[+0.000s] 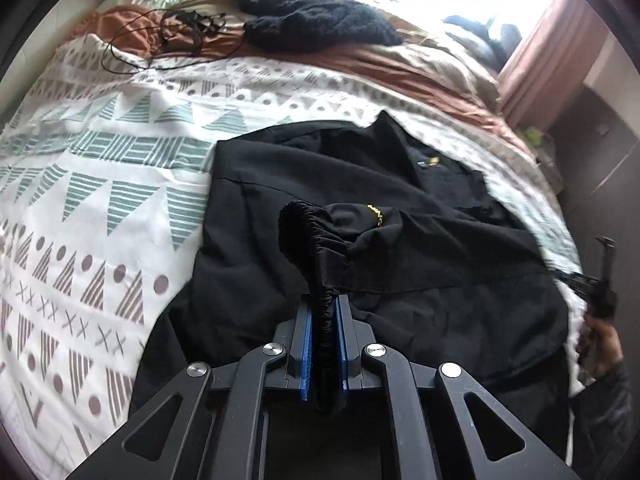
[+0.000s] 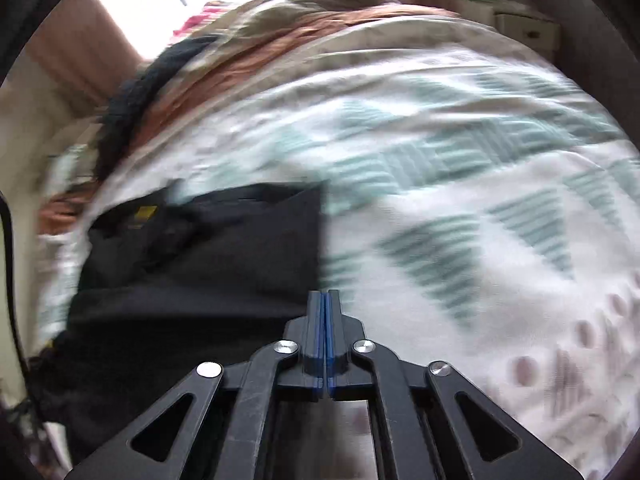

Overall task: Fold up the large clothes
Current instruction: 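Pull the gathered sleeve cuff across the jacket body with the left tool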

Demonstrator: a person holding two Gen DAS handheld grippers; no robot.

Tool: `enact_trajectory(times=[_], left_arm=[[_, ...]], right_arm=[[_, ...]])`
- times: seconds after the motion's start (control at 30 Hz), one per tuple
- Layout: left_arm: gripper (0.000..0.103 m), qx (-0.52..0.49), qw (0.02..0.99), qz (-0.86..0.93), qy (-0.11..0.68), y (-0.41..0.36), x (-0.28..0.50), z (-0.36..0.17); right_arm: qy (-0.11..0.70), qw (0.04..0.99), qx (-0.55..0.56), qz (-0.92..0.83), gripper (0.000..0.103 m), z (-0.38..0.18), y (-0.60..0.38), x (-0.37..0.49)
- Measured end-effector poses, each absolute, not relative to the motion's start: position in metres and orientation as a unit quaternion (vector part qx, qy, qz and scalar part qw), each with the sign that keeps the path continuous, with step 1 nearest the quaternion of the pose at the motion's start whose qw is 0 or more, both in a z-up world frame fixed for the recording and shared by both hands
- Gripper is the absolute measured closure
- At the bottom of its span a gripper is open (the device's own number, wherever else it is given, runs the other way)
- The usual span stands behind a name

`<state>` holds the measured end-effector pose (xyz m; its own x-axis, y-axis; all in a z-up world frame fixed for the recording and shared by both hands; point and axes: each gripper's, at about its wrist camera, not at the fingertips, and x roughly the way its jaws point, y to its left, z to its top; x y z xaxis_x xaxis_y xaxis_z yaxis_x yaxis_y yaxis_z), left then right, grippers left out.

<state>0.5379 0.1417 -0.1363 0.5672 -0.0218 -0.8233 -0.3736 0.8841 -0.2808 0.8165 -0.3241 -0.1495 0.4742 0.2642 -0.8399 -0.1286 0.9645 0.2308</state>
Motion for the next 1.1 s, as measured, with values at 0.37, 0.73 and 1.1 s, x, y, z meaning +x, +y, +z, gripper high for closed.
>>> enact_trajectory(times=[0.37, 0.73, 1.1], left_arm=[[0.093, -0.233, 0.841, 0.098, 0.478, 0.157, 0.551, -0.163], [0.093, -0.24, 0.839, 0.076, 0.482, 0.154, 0.554, -0.165], [0.093, -0.252, 0.832, 0.059, 0.491, 0.148, 0.576, -0.175]], right_arm=[[0.52, 0.824, 0.145, 0.169, 0.014, -0.137, -0.346, 0.805], [0.561, 0.783, 0.092, 0.251, 0.1, -0.158, -0.296, 0.772], [0.558, 0.804, 0.094, 0.18, 0.1, -0.17, -0.313, 0.799]])
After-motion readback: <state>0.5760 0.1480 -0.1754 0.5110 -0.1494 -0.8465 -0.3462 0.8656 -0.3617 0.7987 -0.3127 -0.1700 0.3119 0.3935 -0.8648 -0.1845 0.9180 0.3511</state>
